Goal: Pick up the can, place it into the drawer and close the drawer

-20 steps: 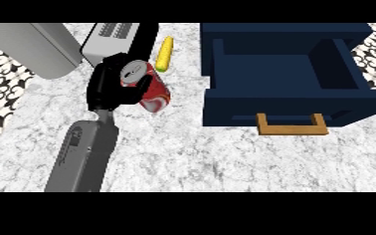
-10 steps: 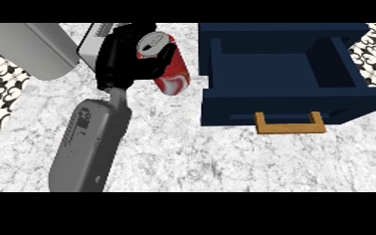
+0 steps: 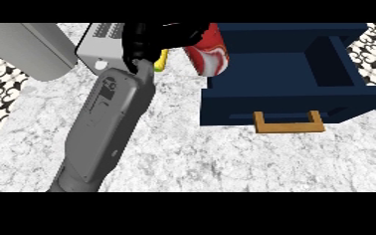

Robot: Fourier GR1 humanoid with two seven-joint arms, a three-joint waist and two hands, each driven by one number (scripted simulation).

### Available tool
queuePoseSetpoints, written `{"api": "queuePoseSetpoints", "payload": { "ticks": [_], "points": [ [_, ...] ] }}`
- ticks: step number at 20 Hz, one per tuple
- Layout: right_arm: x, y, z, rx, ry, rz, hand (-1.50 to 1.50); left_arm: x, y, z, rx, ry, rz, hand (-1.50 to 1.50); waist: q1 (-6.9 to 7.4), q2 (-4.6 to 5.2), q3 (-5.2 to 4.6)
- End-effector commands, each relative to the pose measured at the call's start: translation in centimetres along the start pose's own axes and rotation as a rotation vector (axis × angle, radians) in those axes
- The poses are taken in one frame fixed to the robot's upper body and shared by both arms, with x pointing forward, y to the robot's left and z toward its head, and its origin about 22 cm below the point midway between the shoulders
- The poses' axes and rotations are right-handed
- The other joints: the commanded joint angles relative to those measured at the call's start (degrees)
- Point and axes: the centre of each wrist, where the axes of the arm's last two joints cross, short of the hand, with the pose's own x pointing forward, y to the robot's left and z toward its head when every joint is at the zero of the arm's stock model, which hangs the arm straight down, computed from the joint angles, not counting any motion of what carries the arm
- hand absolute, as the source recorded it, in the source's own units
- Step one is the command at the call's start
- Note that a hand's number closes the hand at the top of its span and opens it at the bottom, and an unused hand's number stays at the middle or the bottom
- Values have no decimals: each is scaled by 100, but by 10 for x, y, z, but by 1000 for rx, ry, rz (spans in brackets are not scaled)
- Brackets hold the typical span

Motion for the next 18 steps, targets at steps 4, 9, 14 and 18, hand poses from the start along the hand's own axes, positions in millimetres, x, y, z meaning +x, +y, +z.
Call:
{"api": "queuePoseSetpoints", "payload": {
  "ticks": [4,9,14,18],
  "points": [
    [-10,-2,3,19,11,-32,-150,23,-50,-22,14,-32,-33,150,-92,13,3],
    [9,2,-9,11,-15,-4,-150,15,-54,-27,-11,9,-23,150,-33,7,-1],
    [-9,-3,-13,20,-25,-7,-150,5,-65,-41,-7,8,-46,150,-114,37,3],
    [0,9,-7,9,5,-9,-150,25,-90,-45,-9,13,-56,150,-161,36,2]
  ]
}}
